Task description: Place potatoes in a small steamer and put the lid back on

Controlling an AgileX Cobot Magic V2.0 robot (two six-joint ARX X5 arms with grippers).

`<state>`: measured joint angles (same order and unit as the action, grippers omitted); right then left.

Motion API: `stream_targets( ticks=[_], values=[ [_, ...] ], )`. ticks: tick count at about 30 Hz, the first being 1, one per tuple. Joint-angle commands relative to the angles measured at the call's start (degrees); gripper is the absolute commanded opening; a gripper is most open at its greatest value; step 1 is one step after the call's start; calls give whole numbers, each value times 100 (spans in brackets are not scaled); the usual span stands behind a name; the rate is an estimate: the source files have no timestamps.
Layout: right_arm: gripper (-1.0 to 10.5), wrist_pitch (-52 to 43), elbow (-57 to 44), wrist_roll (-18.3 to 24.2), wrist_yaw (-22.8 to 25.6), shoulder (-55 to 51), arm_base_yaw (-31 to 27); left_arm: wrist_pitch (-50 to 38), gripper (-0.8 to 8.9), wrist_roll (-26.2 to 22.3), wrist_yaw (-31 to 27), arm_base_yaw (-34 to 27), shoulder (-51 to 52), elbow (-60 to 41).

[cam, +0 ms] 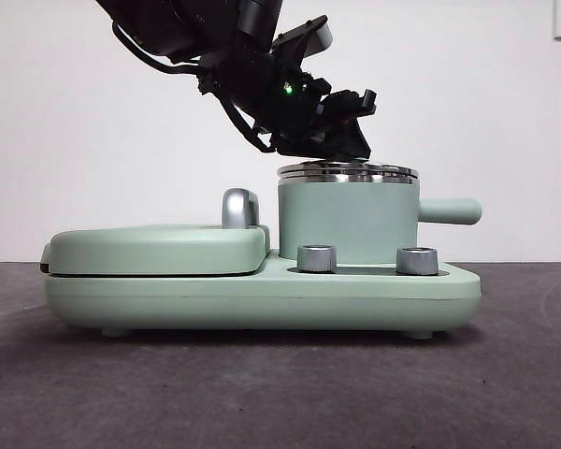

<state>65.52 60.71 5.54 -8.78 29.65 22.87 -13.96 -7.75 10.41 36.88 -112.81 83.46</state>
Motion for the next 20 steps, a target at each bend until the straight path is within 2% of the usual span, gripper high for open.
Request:
stream_targets(
  ticks=[1, 3, 11, 16, 20],
  values=[
    [270, -46, 48, -63, 22, 22, 35, -109, 282, -9, 13, 31, -155, 166],
    [270, -46, 48, -61, 22, 22, 35, -107, 322, 9, 13, 31, -153, 166],
    [270, -103, 48, -61, 22, 22, 35, 160, 320, 479, 17, 24, 295, 166],
    [271, -179, 48, -61, 22, 26, 35, 1384, 320, 481, 63, -70, 1097, 164],
    [272, -295, 48, -61, 17, 116, 35, 2555, 320, 455, 345, -227, 1801, 133]
  ],
)
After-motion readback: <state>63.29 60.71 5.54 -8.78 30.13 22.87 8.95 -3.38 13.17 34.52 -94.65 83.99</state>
